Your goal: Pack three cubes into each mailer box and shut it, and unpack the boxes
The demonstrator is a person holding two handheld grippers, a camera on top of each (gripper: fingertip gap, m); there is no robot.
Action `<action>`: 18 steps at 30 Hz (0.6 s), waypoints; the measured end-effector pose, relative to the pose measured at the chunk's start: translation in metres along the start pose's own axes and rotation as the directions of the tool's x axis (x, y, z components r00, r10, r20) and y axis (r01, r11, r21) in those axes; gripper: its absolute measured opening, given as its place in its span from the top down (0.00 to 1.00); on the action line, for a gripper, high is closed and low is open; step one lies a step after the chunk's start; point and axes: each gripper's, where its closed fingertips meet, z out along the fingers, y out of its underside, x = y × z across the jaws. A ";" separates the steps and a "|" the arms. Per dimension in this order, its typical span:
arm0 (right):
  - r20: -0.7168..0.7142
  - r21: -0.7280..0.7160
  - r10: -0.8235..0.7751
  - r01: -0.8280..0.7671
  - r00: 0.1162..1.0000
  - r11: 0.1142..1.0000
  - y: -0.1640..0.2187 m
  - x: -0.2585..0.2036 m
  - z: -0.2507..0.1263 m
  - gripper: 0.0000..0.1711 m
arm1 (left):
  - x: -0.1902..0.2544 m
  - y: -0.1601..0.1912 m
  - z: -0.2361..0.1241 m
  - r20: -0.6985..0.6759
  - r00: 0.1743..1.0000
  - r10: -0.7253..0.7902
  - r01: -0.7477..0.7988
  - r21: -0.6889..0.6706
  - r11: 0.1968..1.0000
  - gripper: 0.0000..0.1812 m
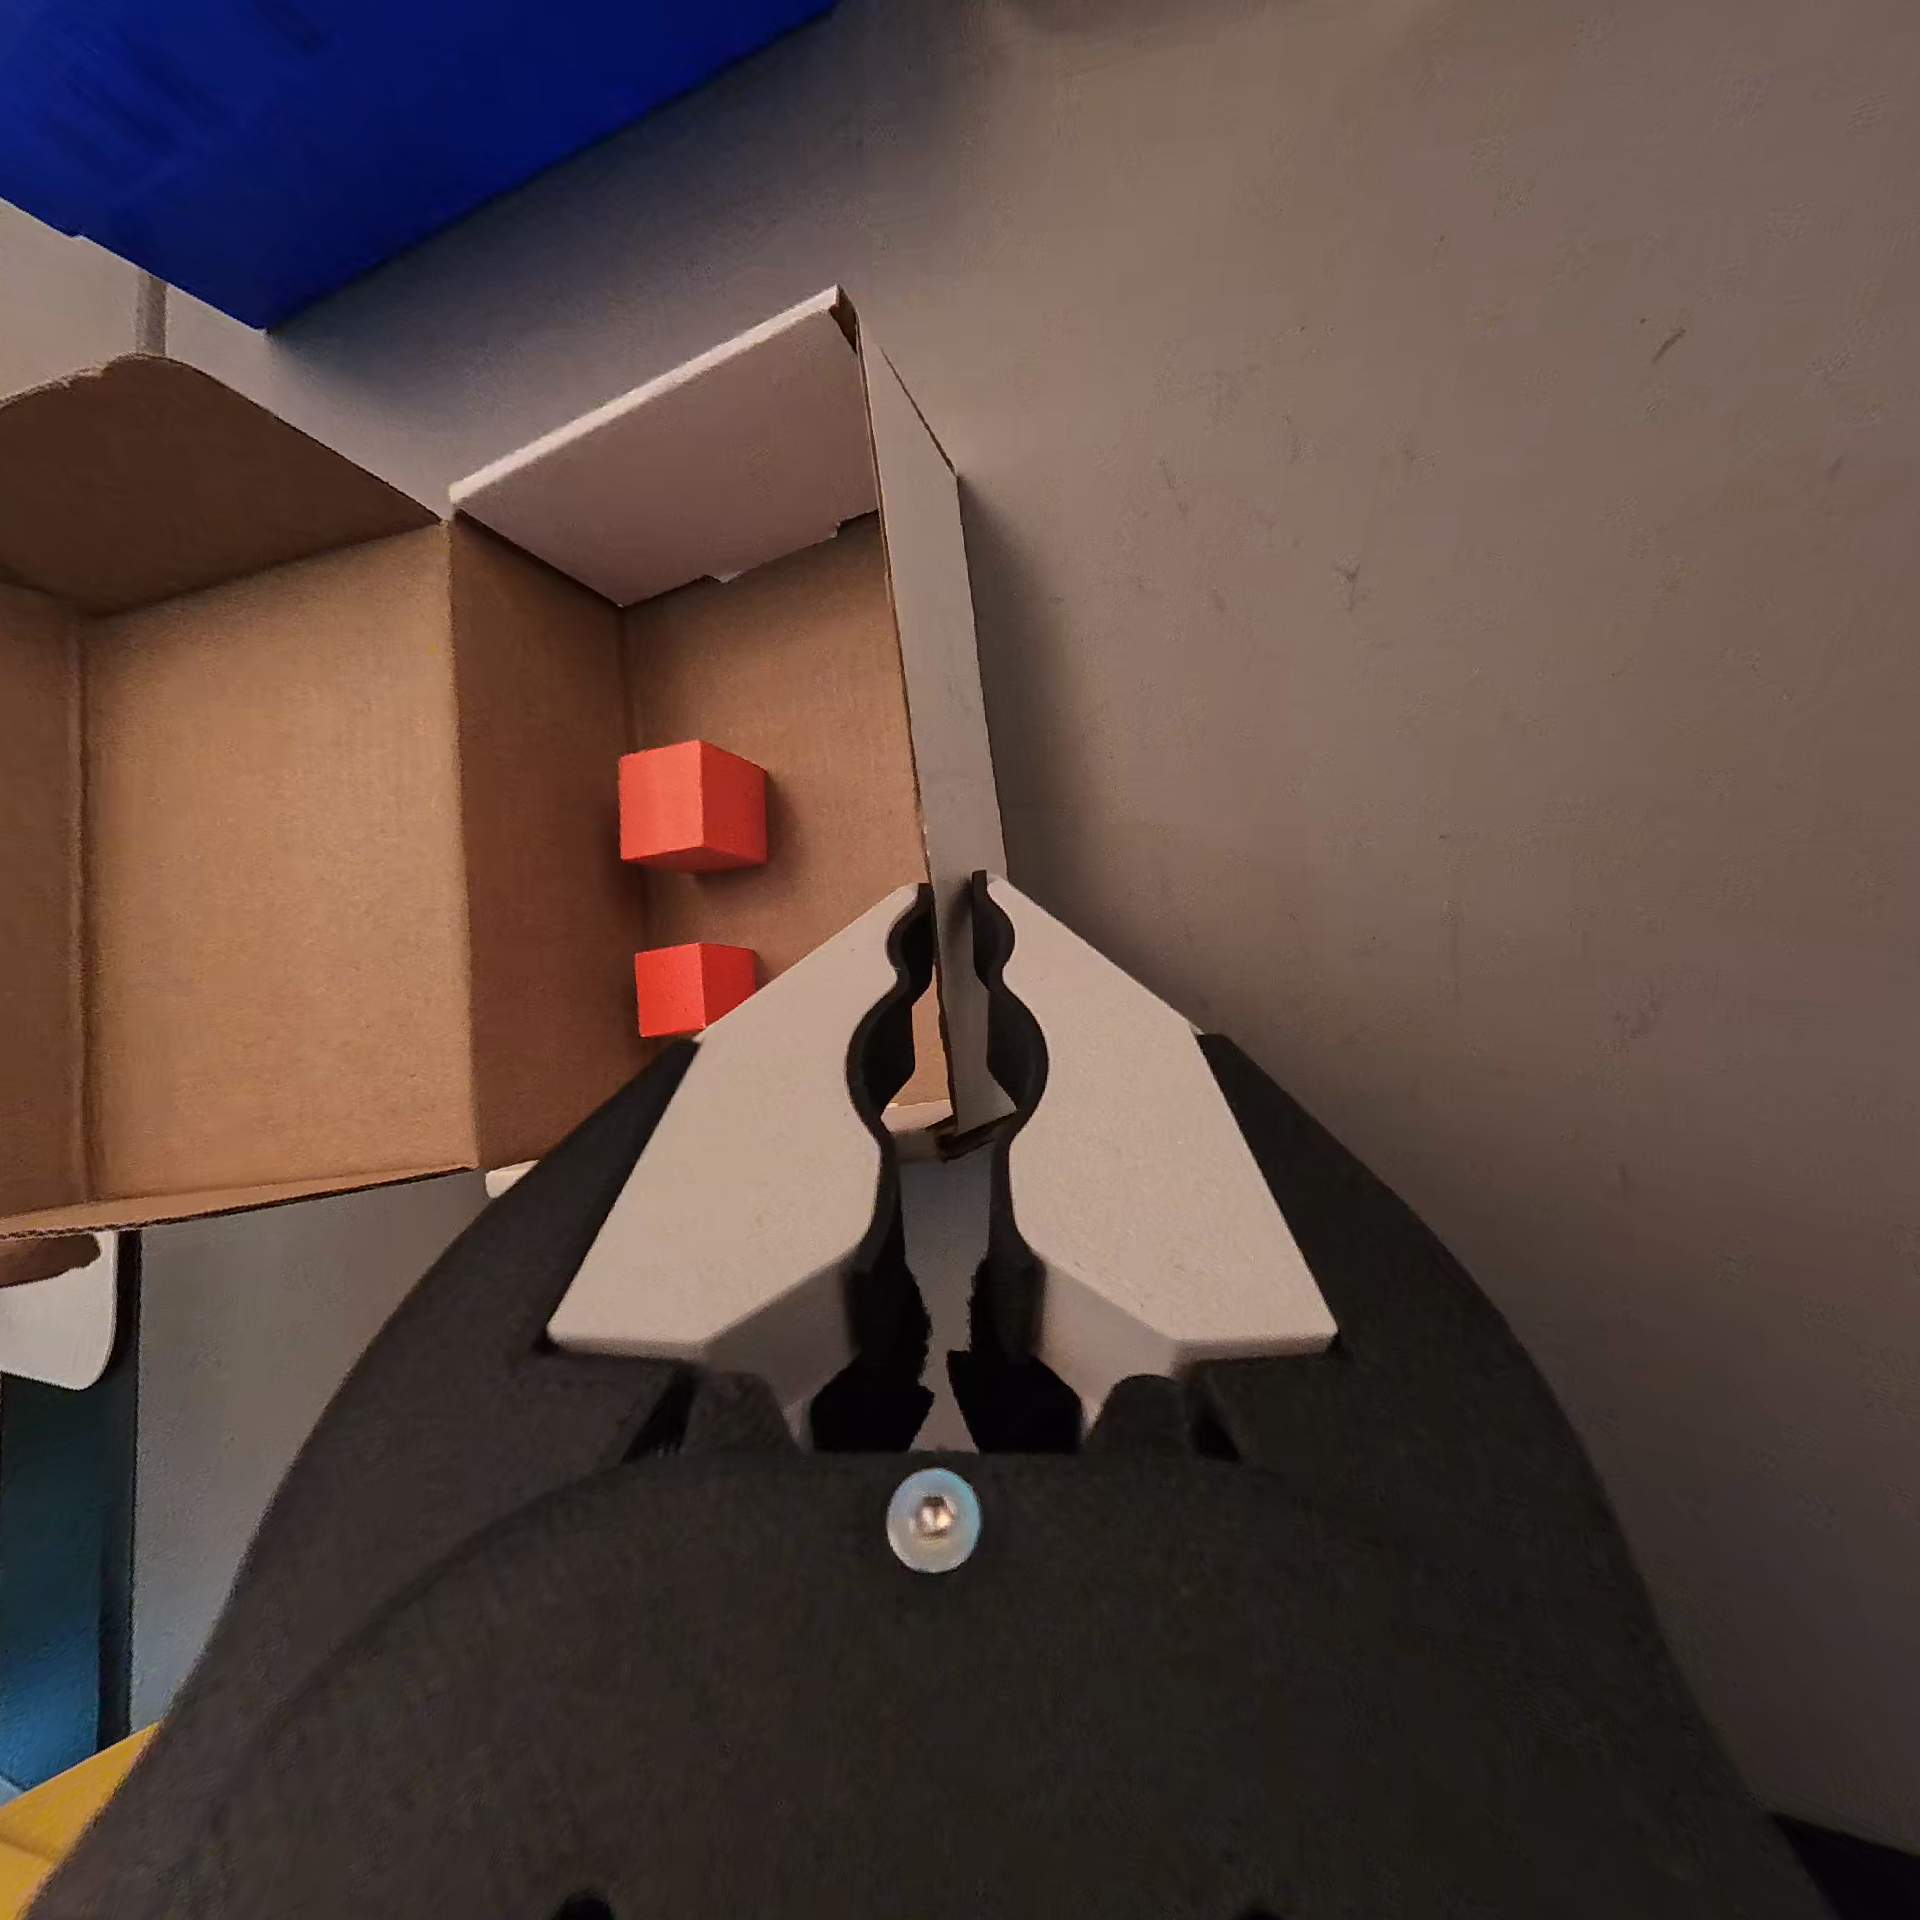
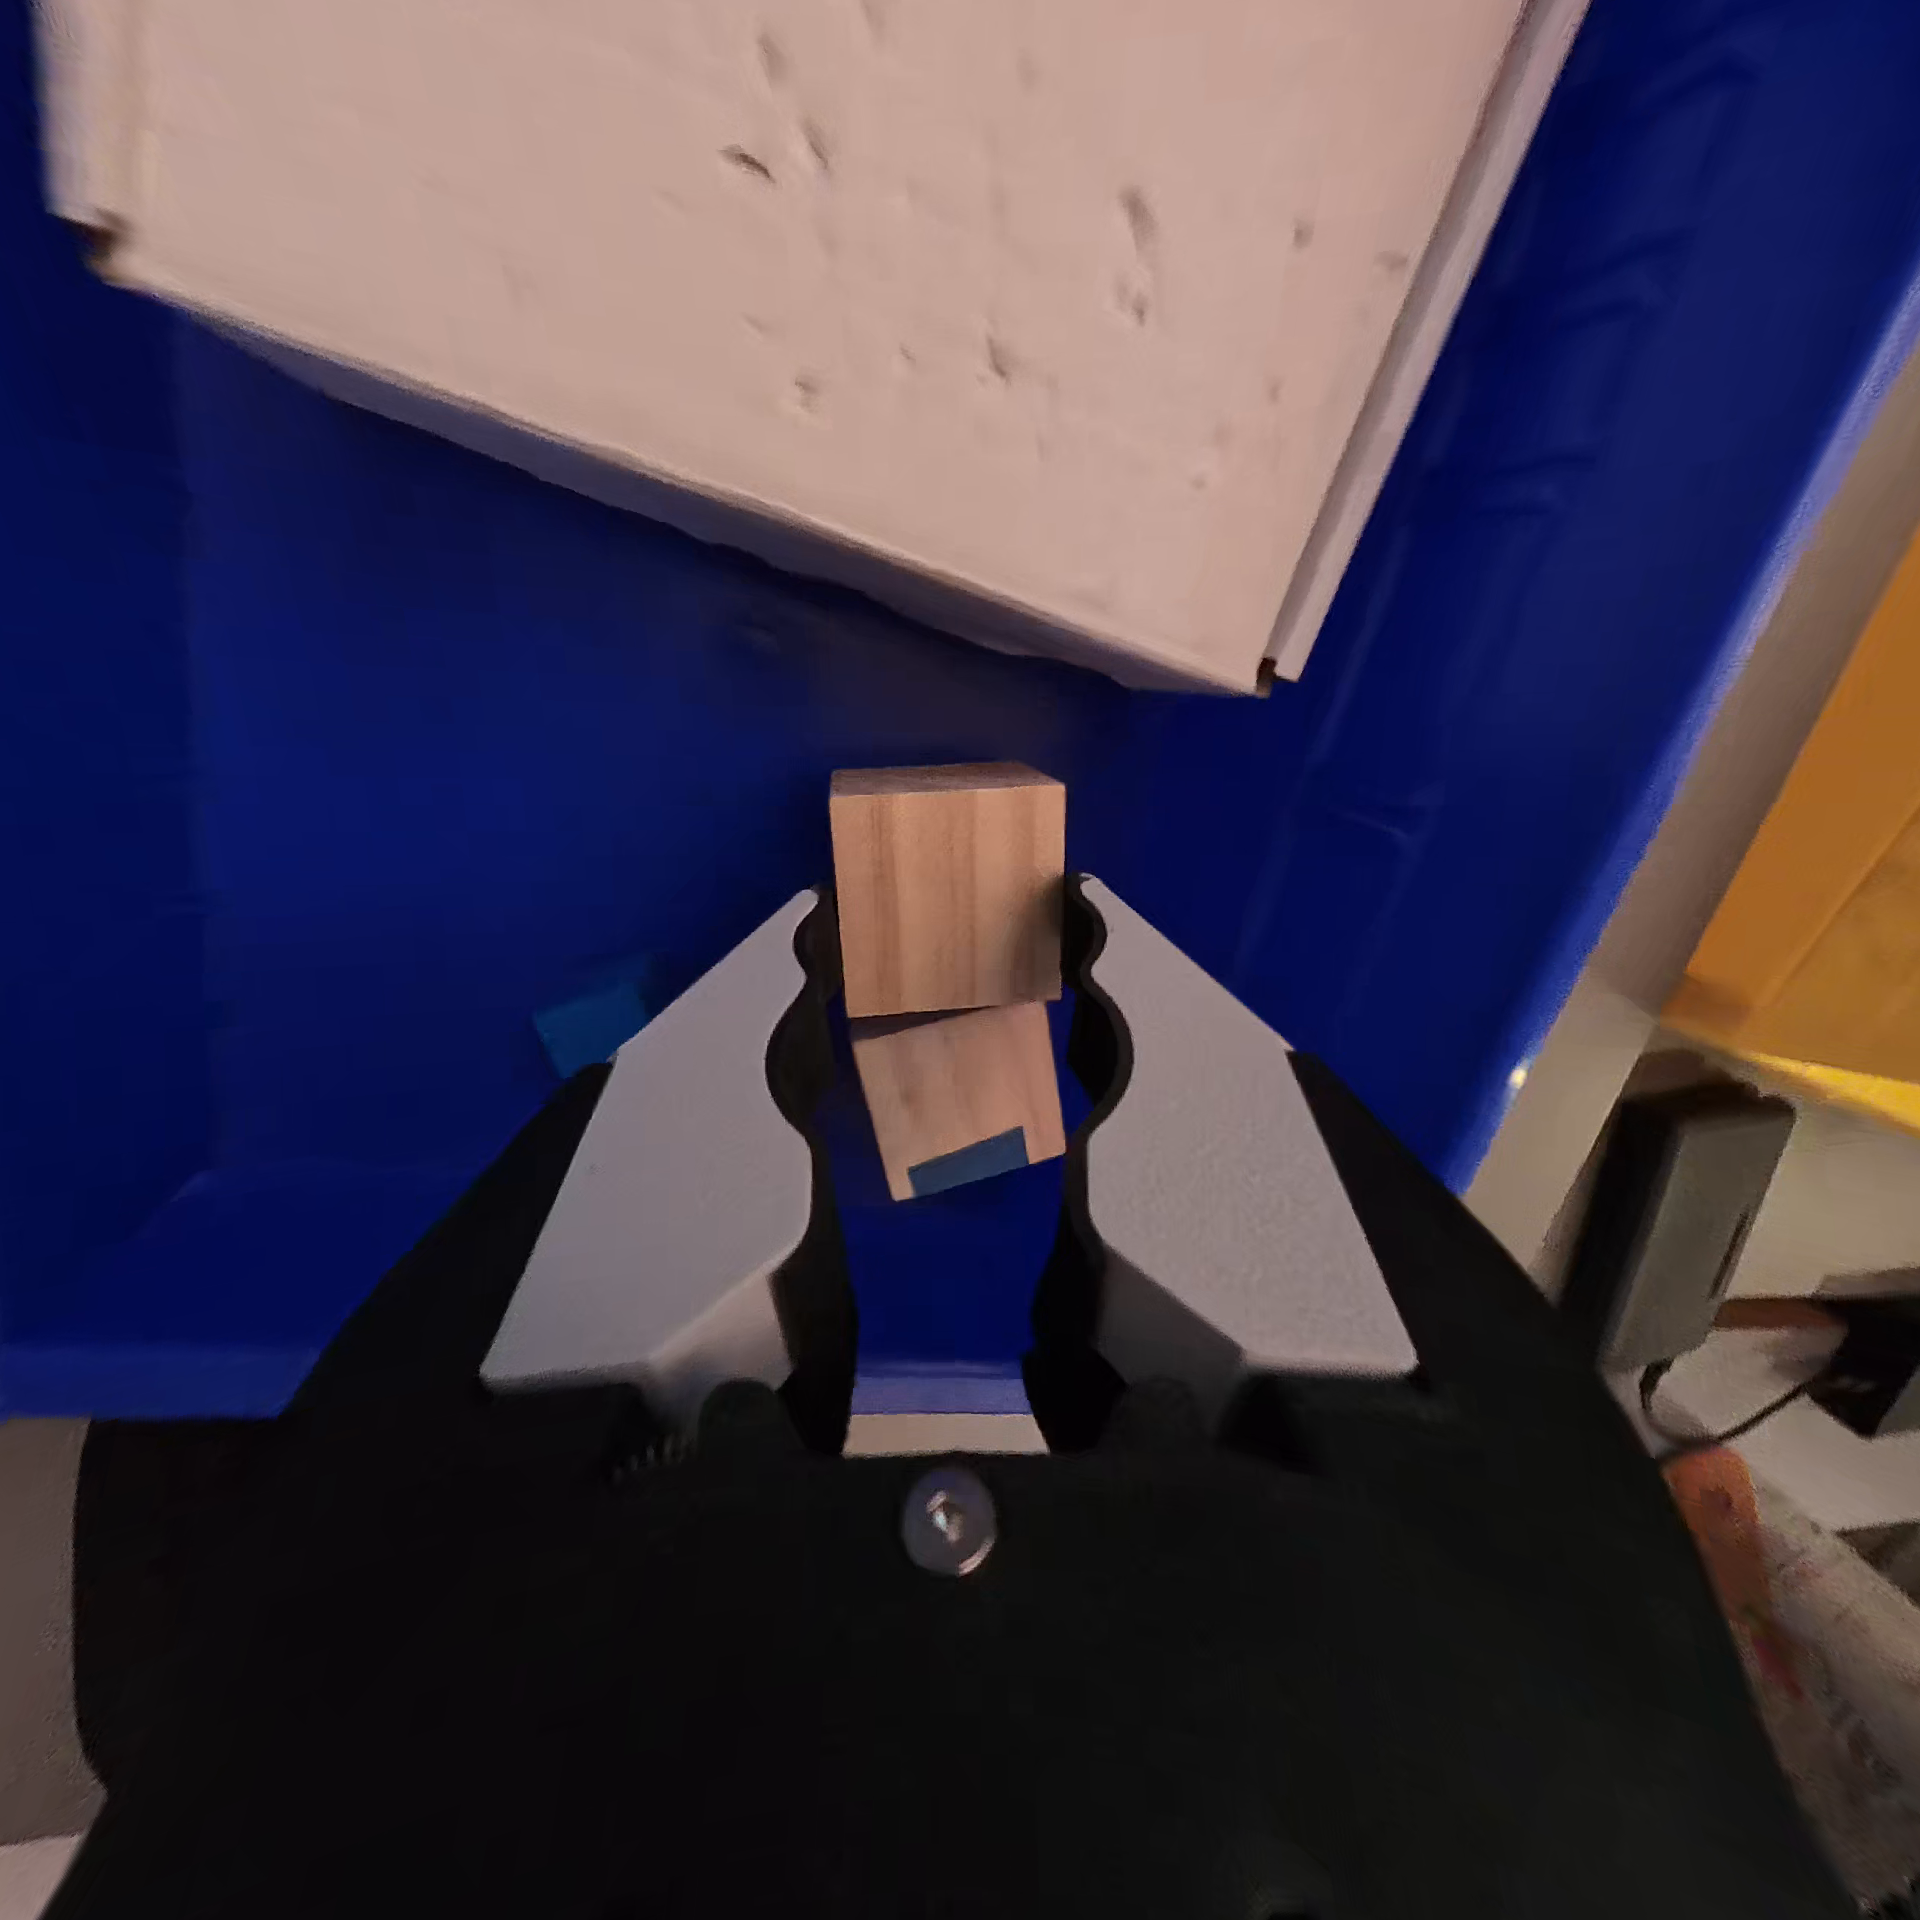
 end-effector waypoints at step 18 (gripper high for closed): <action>0.024 0.647 -0.932 0.705 0.361 0.289 -0.036 -0.351 -0.095 0.79 | 0.001 0.005 -0.004 0.012 0.999 0.032 -0.032 0.036 0.999 0.97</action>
